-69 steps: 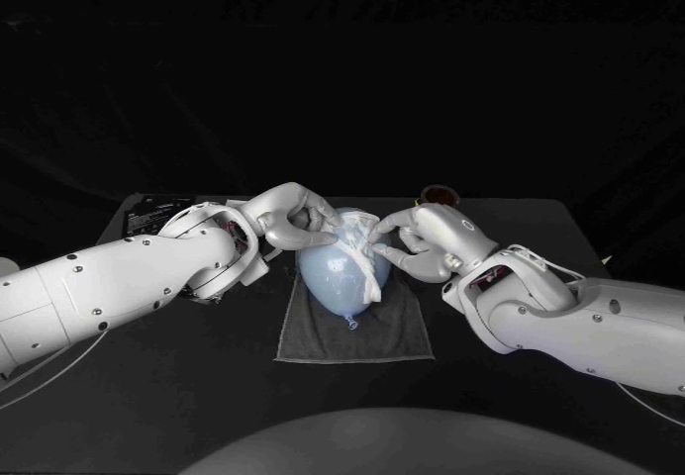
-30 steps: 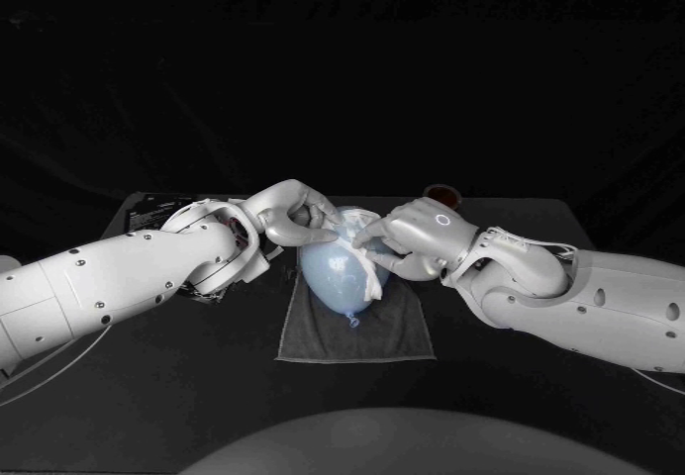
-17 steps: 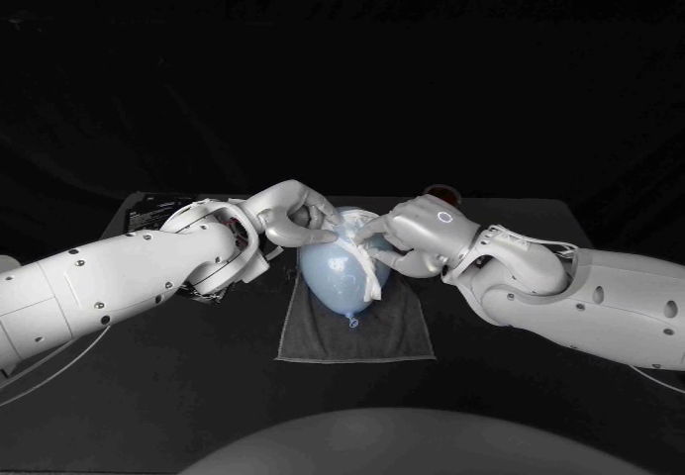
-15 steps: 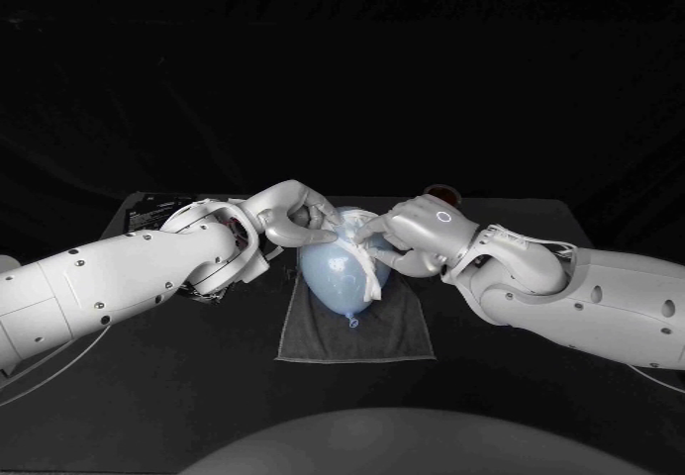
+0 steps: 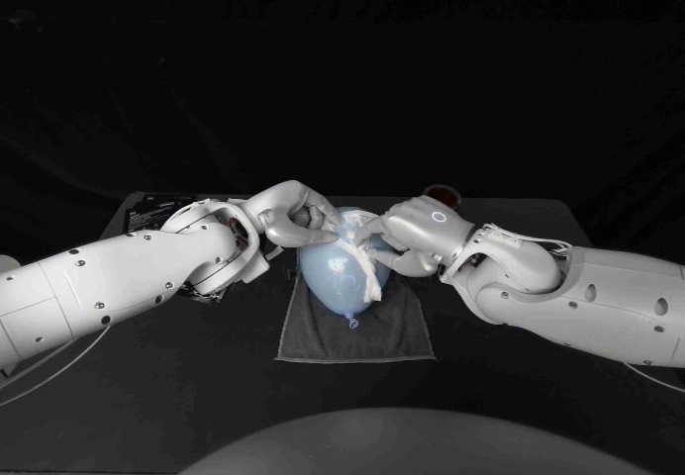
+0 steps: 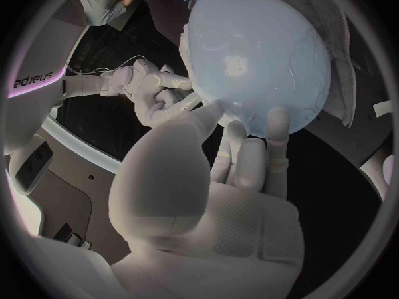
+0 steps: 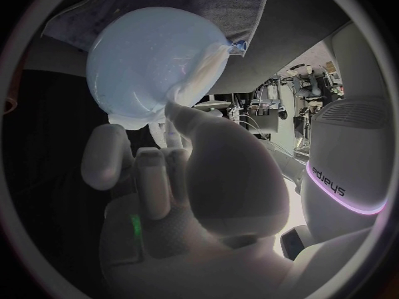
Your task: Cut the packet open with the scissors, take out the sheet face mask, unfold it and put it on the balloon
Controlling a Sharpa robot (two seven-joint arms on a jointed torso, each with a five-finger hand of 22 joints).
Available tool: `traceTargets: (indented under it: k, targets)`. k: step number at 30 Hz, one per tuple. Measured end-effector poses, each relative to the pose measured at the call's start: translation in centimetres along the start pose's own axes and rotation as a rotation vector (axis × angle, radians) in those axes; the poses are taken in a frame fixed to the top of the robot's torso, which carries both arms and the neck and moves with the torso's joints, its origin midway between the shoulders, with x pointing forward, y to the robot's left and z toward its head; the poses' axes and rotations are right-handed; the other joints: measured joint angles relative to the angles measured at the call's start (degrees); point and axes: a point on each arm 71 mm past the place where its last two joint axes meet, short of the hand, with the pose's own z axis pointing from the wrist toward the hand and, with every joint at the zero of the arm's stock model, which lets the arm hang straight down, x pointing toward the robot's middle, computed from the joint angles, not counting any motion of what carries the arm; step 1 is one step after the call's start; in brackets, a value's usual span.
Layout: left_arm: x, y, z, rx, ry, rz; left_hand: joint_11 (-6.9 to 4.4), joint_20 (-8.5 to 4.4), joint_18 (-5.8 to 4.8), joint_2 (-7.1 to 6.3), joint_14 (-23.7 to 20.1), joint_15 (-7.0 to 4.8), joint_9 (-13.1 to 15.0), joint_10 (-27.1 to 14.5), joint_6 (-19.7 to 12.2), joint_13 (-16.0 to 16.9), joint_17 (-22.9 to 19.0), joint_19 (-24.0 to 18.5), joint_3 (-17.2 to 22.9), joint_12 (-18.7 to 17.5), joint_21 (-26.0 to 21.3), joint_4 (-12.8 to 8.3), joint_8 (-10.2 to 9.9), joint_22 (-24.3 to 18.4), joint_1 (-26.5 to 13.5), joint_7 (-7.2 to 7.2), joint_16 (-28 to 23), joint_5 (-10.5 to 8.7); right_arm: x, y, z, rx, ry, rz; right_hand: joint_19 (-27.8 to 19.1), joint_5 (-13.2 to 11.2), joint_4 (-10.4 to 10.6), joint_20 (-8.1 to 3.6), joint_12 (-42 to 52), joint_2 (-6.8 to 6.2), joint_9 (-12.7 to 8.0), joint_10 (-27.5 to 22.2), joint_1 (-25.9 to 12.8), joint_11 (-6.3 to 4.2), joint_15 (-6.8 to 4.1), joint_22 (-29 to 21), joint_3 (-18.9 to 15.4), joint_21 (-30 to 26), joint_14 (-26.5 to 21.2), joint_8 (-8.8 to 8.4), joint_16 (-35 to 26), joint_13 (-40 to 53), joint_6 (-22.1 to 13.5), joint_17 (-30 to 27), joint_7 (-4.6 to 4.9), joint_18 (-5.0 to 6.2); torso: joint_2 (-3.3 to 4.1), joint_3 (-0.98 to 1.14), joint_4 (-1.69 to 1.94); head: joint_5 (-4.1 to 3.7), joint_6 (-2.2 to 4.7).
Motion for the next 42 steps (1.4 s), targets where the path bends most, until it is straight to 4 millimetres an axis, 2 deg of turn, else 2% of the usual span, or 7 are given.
traceTargets:
  k: [8,11,16,19,26,36,42]
  targets:
    - [0.0,0.0,0.0,-0.001,0.002,0.000,0.00,0.00,0.00,0.00,0.0,0.00,0.0,0.0,0.0,0.0,0.0,0.0,0.0,0.0,0.0,0.0,0.0,0.0,0.0,0.00,0.0,0.00,0.2,0.0,0.1,0.004,0.022,-0.008,0.0,0.0,-0.2,0.00,0.0,-0.57,-0.1,0.0,-0.6,0.00,0.00,0.0,-0.2,-0.3,0.0,0.00,0.0,0.0,0.2,0.0,0.07,0.00,-0.01,0.03,-0.03,-0.04,0.00]
    - [0.0,0.0,0.0,-0.001,0.002,0.001,0.00,0.00,0.00,0.00,0.0,0.00,0.0,0.0,0.0,0.0,0.0,0.0,0.0,0.0,0.0,0.0,0.0,0.0,0.0,0.00,0.0,0.00,0.2,0.0,0.2,0.004,0.026,-0.011,0.0,0.0,-0.2,0.00,0.0,-0.05,0.0,0.0,-1.1,0.00,0.00,0.0,-0.2,-0.3,0.0,0.16,0.0,0.0,2.0,0.0,0.11,0.00,0.00,0.03,-0.03,-0.11,0.00]
    - [0.1,0.0,0.0,-0.001,0.003,0.001,0.00,0.00,0.00,0.00,0.0,0.00,0.0,0.6,0.1,0.4,0.1,0.0,0.0,0.4,0.0,0.0,0.0,0.1,0.0,-0.07,0.0,0.00,0.2,0.0,0.2,0.004,0.024,-0.014,0.0,0.0,-0.5,0.00,0.0,0.94,1.0,0.2,-2.1,0.15,0.01,0.0,-0.5,0.6,0.0,2.81,-0.2,0.0,7.3,0.0,-0.01,0.00,0.01,0.03,-0.02,-0.18,0.00]
    - [0.1,0.0,0.0,-0.001,0.004,0.001,0.00,0.00,0.00,0.00,0.0,0.00,0.0,0.6,0.1,0.4,0.1,0.0,0.0,0.4,0.0,0.0,0.0,0.1,0.0,-0.07,0.0,0.00,0.1,0.0,0.2,0.004,0.022,-0.015,0.0,0.0,-0.4,0.00,-0.1,1.08,1.4,0.2,-2.3,0.16,0.01,0.0,-0.7,0.7,0.0,3.60,-0.1,0.0,8.5,0.0,-0.30,0.00,0.01,0.03,-0.01,-0.22,0.00]
    - [0.1,0.0,0.0,-0.002,0.005,0.001,0.00,0.00,0.00,0.00,0.0,0.00,0.0,0.6,0.1,0.4,0.1,0.0,0.0,0.4,0.0,0.0,0.0,0.1,0.0,-0.08,0.0,0.00,0.1,0.1,0.2,0.004,0.013,-0.016,0.0,0.0,-0.1,0.00,-0.1,1.54,2.4,0.1,-2.7,-0.33,-0.22,0.0,-1.0,0.7,-0.2,4.89,0.0,0.0,9.6,0.0,-1.01,0.00,0.01,0.02,0.00,-0.23,0.00]
    - [0.0,0.0,0.0,-0.003,0.004,0.002,0.00,0.00,0.00,0.00,0.0,0.00,0.0,0.6,0.1,0.4,0.1,0.0,0.0,0.4,0.0,0.0,0.0,0.1,0.0,-0.08,0.0,0.00,-0.1,0.0,0.0,0.011,-0.011,-0.019,0.2,0.0,-0.1,-0.21,-0.2,1.84,3.1,0.0,-3.0,-0.62,-0.63,0.0,-1.0,1.0,-0.2,5.56,0.0,0.0,9.8,0.0,-1.21,0.00,0.01,0.02,0.00,-0.19,0.00]
    - [0.0,0.1,0.0,-0.004,0.003,0.003,0.01,0.00,0.00,0.00,0.0,0.00,0.0,0.6,0.1,0.5,0.1,0.0,0.0,0.4,0.2,0.0,0.0,0.1,0.0,-0.09,0.0,0.00,-0.5,-0.5,-0.9,0.025,-0.016,-0.023,0.4,0.0,-0.1,-0.41,0.0,1.91,3.4,0.0,-3.1,-0.62,-0.63,0.0,-1.0,1.2,-0.2,5.88,0.0,0.0,9.8,0.0,-1.21,0.00,0.01,0.03,-0.01,-0.23,0.00]
